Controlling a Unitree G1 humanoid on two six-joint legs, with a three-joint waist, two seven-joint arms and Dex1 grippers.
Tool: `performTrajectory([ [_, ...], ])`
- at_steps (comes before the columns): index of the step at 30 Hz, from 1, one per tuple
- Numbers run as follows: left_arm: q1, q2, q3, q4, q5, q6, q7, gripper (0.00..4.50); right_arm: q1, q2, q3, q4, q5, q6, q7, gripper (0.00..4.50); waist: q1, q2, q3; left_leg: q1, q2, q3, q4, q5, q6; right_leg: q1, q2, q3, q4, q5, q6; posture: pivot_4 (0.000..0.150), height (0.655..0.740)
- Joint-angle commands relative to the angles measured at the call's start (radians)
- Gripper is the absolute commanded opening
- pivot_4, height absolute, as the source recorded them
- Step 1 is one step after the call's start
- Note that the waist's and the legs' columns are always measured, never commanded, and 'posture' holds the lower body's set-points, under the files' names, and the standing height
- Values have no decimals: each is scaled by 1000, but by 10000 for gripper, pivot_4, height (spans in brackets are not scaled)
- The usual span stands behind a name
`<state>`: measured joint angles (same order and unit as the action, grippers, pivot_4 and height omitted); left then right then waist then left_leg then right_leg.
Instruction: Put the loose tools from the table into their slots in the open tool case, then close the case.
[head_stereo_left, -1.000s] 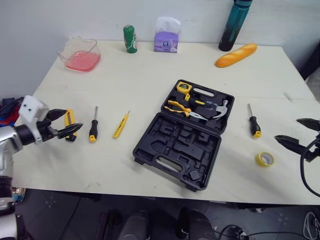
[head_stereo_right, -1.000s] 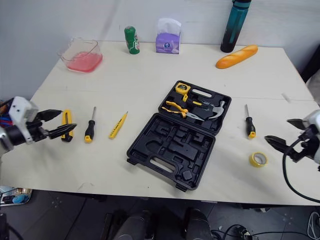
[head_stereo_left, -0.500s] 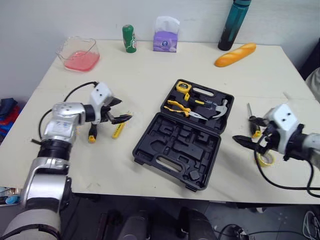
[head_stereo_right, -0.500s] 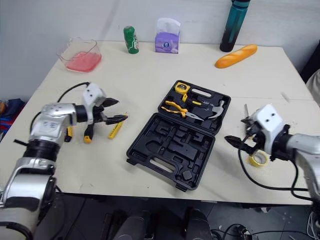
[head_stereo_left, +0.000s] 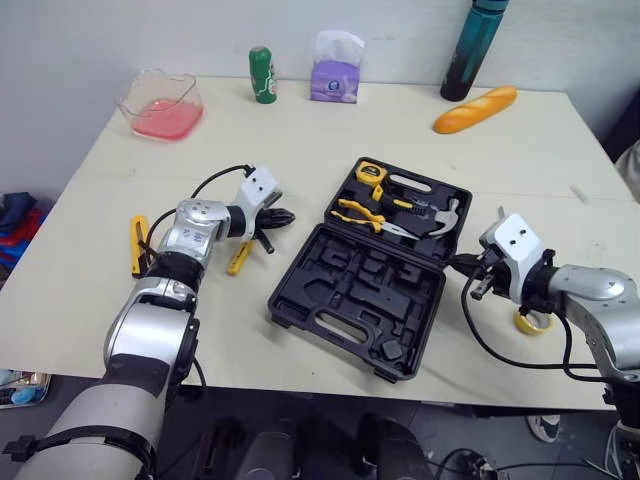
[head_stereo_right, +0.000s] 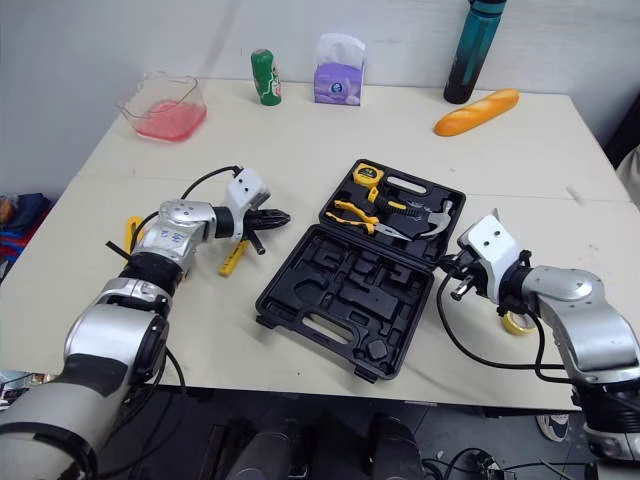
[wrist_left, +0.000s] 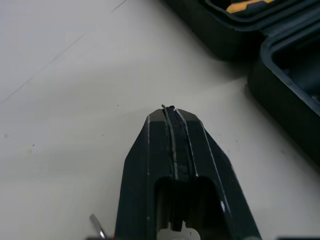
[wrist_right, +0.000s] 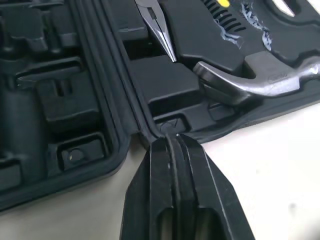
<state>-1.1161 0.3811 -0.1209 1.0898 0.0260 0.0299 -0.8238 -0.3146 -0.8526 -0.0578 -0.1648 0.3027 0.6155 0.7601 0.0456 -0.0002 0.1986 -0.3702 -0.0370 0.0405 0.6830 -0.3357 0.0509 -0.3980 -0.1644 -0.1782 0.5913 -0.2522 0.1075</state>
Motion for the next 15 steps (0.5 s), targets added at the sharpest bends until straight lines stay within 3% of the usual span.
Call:
performTrajectory([
  [1, -43, -37, 3, 32, 11, -30, -10, 756, -36, 5, 10, -4, -11, 10, 4, 0, -3, 0, 0, 0, 0, 0, 0, 0, 0, 0, 0, -1, 0, 0, 0, 1500, 7348],
  [15, -63, -111, 1, 76, 47, -41, -13, 756, 22, -45, -26, -42, -14, 61, 30, 0, -16, 0, 0, -1, 0, 0, 0, -1, 1, 0, -1, -4, -1, 0, 0, 1500, 7348],
])
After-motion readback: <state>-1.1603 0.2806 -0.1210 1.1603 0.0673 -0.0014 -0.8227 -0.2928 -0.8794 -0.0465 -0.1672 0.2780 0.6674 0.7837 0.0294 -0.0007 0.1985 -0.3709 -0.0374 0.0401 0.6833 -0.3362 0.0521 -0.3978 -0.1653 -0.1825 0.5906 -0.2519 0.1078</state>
